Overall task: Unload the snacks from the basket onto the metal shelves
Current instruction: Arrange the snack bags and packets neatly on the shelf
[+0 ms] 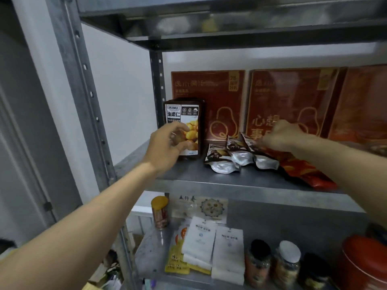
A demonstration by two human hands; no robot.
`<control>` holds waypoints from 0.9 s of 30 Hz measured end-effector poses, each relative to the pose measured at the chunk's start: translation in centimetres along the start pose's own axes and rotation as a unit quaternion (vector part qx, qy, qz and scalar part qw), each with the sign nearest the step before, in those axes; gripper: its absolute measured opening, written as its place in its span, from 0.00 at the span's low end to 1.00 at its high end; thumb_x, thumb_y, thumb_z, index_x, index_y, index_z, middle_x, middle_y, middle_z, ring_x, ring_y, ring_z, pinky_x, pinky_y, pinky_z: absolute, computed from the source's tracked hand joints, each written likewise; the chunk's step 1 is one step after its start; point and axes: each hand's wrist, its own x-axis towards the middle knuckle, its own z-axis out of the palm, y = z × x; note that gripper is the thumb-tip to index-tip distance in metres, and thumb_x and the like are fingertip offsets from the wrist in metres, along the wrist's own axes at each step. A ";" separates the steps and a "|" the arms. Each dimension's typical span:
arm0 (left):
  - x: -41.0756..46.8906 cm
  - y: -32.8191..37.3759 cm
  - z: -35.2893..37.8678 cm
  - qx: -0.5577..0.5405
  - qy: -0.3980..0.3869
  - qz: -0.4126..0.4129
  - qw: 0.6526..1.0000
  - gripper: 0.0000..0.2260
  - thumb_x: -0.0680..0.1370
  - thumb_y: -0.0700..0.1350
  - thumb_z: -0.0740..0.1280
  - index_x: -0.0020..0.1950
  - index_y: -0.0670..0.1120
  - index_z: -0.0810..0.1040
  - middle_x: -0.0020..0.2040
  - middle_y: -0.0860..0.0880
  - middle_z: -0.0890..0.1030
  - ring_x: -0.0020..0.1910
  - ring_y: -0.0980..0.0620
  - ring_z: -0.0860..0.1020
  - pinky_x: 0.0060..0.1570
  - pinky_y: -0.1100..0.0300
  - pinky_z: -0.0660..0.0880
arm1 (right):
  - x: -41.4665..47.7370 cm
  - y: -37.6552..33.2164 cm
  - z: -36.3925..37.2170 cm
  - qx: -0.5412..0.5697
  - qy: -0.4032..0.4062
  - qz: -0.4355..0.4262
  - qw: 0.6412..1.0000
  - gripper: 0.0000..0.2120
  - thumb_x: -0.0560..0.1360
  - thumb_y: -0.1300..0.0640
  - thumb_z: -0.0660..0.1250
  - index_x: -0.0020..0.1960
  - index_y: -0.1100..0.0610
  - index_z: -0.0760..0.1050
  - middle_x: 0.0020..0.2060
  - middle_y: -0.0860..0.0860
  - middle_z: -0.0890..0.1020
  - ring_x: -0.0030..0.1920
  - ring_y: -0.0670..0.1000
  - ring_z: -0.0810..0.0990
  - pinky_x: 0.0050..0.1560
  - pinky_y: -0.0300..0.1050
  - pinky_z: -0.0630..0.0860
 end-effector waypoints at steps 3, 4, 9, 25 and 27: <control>0.8 2.6 3.1 -0.018 -0.053 -0.037 0.998 0.10 0.74 0.40 0.74 0.53 0.49 0.78 0.40 0.51 0.78 0.37 0.58 0.75 0.41 0.69 0.72 | 0.2 0.7 -0.5 0.010 -0.054 0.008 0.998 0.25 0.68 0.47 0.78 0.56 0.59 0.74 0.60 0.58 0.78 0.59 0.59 0.77 0.48 0.45 0.71; 1.2 3.4 4.1 -0.021 -0.064 -0.050 0.997 0.10 0.75 0.41 0.73 0.54 0.48 0.78 0.40 0.51 0.78 0.38 0.59 0.75 0.41 0.68 0.73 | 0.2 0.8 -0.5 0.015 -0.072 0.010 0.997 0.30 0.67 0.44 0.78 0.61 0.61 0.73 0.62 0.57 0.77 0.61 0.59 0.76 0.49 0.45 0.71; 3.6 5.0 8.6 0.025 -0.134 -0.135 0.981 0.14 0.74 0.49 0.74 0.57 0.49 0.77 0.49 0.50 0.80 0.50 0.49 0.80 0.51 0.57 0.76 | 0.2 1.2 -0.2 0.008 -0.146 -0.018 0.989 0.38 0.70 0.40 0.73 0.70 0.62 0.68 0.67 0.57 0.73 0.65 0.58 0.74 0.57 0.46 0.71; 4.3 6.1 10.3 -0.108 -0.153 -0.241 0.952 0.16 0.71 0.34 0.75 0.58 0.37 0.80 0.56 0.43 0.79 0.54 0.54 0.74 0.47 0.69 0.72 | 0.3 0.6 1.0 0.118 -0.109 0.028 0.987 0.33 0.66 0.49 0.77 0.65 0.62 0.72 0.56 0.56 0.76 0.54 0.56 0.77 0.47 0.45 0.73; 4.0 6.7 10.2 -0.138 -0.143 -0.238 0.951 0.17 0.71 0.32 0.74 0.59 0.36 0.80 0.53 0.43 0.80 0.52 0.54 0.75 0.43 0.73 0.73 | 0.0 0.5 1.3 0.142 -0.071 0.031 0.987 0.30 0.66 0.48 0.77 0.62 0.61 0.73 0.58 0.56 0.77 0.51 0.54 0.76 0.45 0.44 0.73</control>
